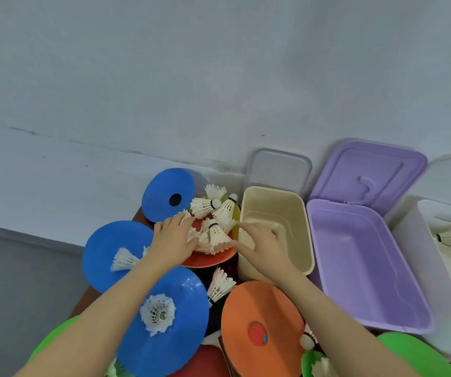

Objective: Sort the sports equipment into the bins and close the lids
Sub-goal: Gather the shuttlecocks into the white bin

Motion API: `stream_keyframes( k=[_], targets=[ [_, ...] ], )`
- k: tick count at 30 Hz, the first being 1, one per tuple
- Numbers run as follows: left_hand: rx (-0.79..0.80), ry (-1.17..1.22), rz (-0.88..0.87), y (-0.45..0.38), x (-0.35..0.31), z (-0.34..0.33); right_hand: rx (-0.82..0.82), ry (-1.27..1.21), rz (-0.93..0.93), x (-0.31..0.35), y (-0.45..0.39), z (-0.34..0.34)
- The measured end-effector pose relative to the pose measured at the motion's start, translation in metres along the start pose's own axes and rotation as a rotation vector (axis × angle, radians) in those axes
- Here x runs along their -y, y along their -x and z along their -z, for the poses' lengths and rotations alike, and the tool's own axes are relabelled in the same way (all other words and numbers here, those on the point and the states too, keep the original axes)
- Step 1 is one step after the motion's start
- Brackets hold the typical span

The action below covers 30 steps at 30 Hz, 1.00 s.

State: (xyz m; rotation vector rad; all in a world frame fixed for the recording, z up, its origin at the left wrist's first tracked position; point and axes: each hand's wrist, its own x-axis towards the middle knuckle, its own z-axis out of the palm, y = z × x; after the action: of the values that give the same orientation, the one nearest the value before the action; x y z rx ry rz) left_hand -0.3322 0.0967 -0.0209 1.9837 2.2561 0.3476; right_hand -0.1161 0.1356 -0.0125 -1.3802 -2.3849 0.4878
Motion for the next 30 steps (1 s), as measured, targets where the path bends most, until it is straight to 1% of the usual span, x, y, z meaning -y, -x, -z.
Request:
stream_keyframes(
  k=[3,5,10,15,17,20,26,30],
  targets=[
    [0.119,0.009,0.031,-0.011,0.027,-0.013,0.067,0.083,-0.003,0.019,-0.019,-0.023],
    [0.156,0.049,0.010,-0.015,0.034,-0.023,0.096,0.157,0.002,0.026,-0.028,-0.036],
    [0.040,0.160,-0.017,-0.031,0.040,-0.031,0.111,0.287,-0.036,0.029,-0.047,-0.063],
    [-0.021,0.450,0.053,-0.030,0.040,-0.032,0.077,0.387,-0.026,0.027,-0.047,-0.075],
    [-0.040,0.507,0.048,-0.027,0.043,-0.032,0.059,0.354,-0.028,0.027,-0.047,-0.075],
    [-0.071,0.564,0.054,-0.023,0.045,-0.028,-0.007,0.223,-0.027,0.028,-0.043,-0.071],
    [-0.184,0.649,0.020,-0.014,0.028,0.000,-0.273,-0.025,0.030,0.035,-0.023,-0.051],
    [-0.207,0.716,-0.012,-0.012,0.003,0.017,-0.381,-0.065,0.083,0.025,-0.011,-0.027]
  ],
)
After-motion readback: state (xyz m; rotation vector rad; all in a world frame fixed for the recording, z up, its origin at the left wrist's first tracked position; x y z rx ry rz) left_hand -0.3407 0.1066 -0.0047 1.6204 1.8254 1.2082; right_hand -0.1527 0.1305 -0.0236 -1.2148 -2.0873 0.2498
